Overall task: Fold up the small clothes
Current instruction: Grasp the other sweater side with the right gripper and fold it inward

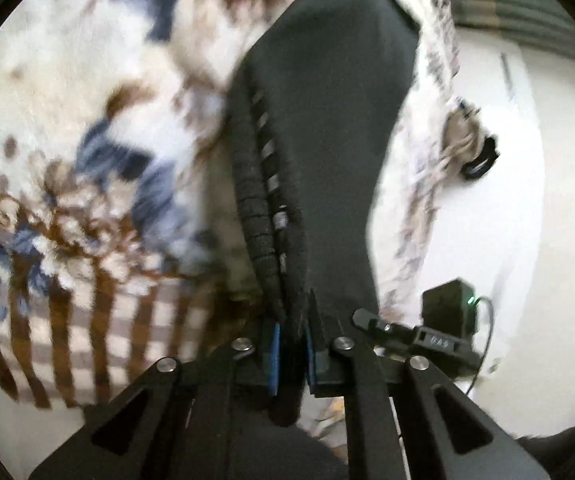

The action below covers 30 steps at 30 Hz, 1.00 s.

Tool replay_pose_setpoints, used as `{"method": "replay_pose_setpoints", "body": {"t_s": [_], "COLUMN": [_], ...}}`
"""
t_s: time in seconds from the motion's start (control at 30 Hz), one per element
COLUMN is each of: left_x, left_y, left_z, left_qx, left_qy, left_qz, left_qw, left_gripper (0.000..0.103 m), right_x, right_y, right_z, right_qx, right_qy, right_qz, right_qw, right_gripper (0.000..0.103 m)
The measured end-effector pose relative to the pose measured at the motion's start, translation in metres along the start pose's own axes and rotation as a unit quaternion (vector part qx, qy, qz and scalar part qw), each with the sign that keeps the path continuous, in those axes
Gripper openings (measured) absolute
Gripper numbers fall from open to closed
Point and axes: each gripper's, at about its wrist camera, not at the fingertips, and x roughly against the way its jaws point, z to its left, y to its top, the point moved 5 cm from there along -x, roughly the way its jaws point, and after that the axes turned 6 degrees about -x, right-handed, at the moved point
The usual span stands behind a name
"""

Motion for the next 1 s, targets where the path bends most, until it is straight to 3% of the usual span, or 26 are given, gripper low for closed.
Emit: {"method": "replay_pose_setpoints", "body": {"t_s": [0.17,0.27,0.37,0.47,0.7,0.9,0.93,0.97,1.0], "left_x": [0.032,0.035,0.03,0.019,-0.019,-0.051,-0.056,-0.059,-0.058], "left_y": [0.051,0.1,0.158,0.221,0.366,0.44,0.449,0.455,0.457], "left_z": [-0.049,-0.077,-0.101,-0.119,-0.129,-0.116,-0.108,-0.104,-0.102], "left_qx": [-0.003,-0.01,-0.028,-0.041,-0.032,-0.025,-0.015,-0.006,-0.001], "left_qy": [-0.047,-0.071,-0.073,-0.073,-0.059,-0.027,-0.015,-0.012,-0.015], "left_qz": [-0.047,-0.076,-0.104,-0.127,-0.161,-0.147,-0.137,-0.131,-0.134], "left_qw": [0.9978,0.9945,0.9915,0.9884,0.9846,0.9884,0.9903,0.9912,0.9909], "left_gripper": [0.007,0.007,0.007,0.007,0.007,0.009,0.012,0.027,0.053], "right_x": [0.054,0.085,0.11,0.128,0.141,0.113,0.107,0.102,0.098], "right_y": [0.014,0.048,0.093,0.159,0.329,0.444,0.458,0.471,0.484], "right_z": [0.058,0.097,0.131,0.166,0.221,0.255,0.255,0.254,0.253], "right_qx": [0.028,0.048,0.069,0.095,0.077,0.056,0.045,0.032,0.018], "right_qy": [0.05,0.072,0.088,0.083,0.083,0.059,0.058,0.063,0.058], "right_qz": [-0.031,-0.058,-0.084,-0.121,-0.168,-0.164,-0.156,-0.146,-0.14], "right_qw": [0.998,0.995,0.99,0.985,0.979,0.983,0.985,0.987,0.988], "right_gripper": [0.01,0.01,0.009,0.009,0.009,0.01,0.01,0.015,0.021]}}
